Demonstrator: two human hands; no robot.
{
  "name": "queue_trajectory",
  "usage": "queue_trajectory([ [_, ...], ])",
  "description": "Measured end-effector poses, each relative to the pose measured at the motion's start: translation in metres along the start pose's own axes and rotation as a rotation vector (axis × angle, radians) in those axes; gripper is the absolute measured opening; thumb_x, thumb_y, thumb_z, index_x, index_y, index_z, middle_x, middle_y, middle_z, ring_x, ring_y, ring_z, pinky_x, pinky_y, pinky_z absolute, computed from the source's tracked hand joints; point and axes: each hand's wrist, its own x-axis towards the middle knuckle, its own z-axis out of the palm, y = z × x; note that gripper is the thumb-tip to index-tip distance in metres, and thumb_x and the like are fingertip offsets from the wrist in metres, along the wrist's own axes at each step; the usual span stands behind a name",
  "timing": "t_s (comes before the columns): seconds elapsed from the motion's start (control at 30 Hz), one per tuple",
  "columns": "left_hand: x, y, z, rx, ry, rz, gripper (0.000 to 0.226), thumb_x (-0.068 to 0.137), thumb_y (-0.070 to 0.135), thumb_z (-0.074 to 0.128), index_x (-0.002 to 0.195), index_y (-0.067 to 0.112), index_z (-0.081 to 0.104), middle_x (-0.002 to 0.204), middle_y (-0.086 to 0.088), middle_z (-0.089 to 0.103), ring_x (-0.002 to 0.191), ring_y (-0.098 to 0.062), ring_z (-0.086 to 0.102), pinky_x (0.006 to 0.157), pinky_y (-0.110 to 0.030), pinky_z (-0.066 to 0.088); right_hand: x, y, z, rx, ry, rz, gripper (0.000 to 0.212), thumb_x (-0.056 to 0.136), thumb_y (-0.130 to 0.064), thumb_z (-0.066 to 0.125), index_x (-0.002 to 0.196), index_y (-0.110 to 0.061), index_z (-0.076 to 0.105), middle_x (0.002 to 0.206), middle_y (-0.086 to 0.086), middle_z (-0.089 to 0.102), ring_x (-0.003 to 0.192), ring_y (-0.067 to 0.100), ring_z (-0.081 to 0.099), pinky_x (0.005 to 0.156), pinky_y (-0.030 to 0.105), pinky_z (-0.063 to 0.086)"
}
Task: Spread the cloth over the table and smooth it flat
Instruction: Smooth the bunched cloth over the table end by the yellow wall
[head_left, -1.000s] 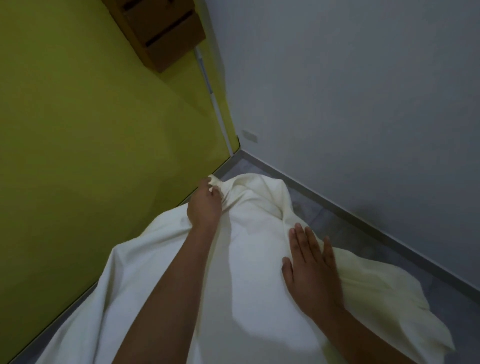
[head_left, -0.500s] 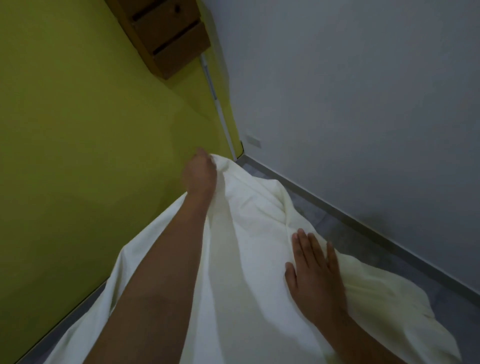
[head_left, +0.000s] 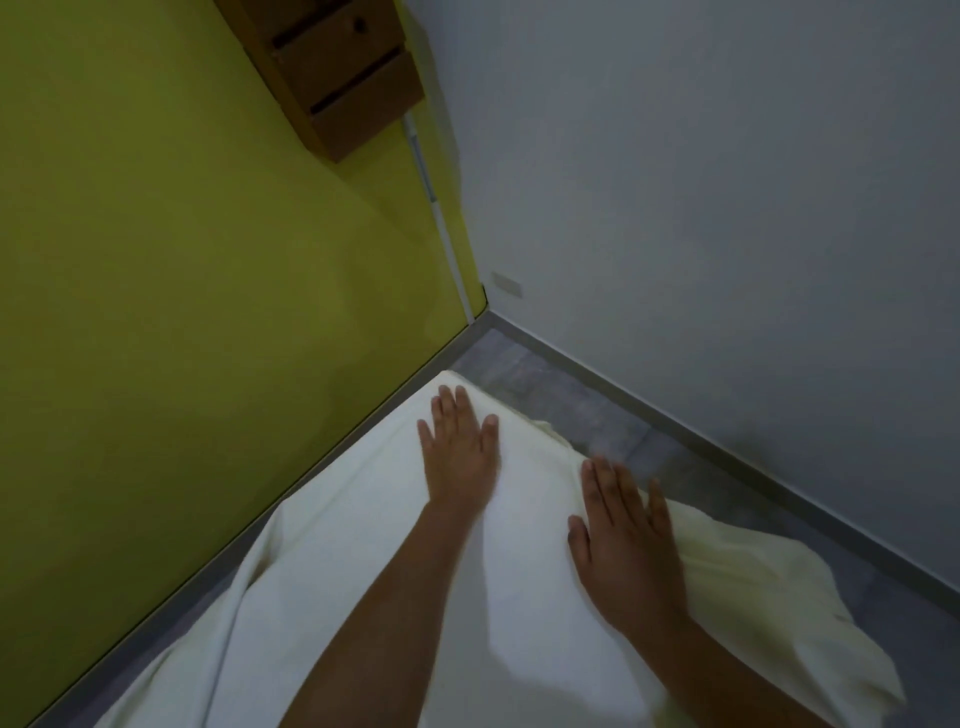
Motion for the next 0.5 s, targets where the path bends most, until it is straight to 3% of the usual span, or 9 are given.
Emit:
queue_trajectory([
  [0.17, -0.05, 0.04, 0.024, 0.02, -0.07, 0.298, 0.068, 0.096, 0.054, 0.002, 0.153, 0.017, 0.005, 0.162, -0.003, -0.002, 0.148, -0.016, -0.01, 0.119, -0.038, -0.006, -0.011, 0.008, -0.008, -0.055, -0.006, -0.024, 0.062, 0.093, -0.04, 0.026, 0.141, -0.005, 0.041, 0.146, 0.015, 0.044, 0.138, 0.03, 0.038, 0.113, 0.051, 0.022],
  [0.3, -0.054, 0.048, 0.029, 0.03, -0.064, 0.281, 0.063, 0.098, 0.048, 0.009, 0.153, 0.017, 0.007, 0.162, -0.004, 0.003, 0.149, -0.017, -0.003, 0.119, -0.037, 0.0, -0.038, 0.041, -0.013, -0.082, -0.013, -0.036, 0.065, 0.094, -0.048, 0.026, 0.142, -0.006, 0.041, 0.147, 0.014, 0.043, 0.138, 0.03, 0.037, 0.114, 0.051, 0.02],
  [0.5, -0.062, 0.057, 0.024, 0.055, -0.083, 0.274, 0.061, 0.101, 0.043, 0.017, 0.152, 0.015, 0.0, 0.162, -0.005, -0.001, 0.149, -0.019, -0.003, 0.119, -0.04, -0.002, -0.055, 0.084, -0.03, -0.065, -0.04, 0.008, 0.059, 0.096, -0.037, 0.023, 0.134, 0.0, 0.049, 0.136, 0.02, 0.054, 0.129, 0.037, 0.047, 0.109, 0.058, 0.03],
])
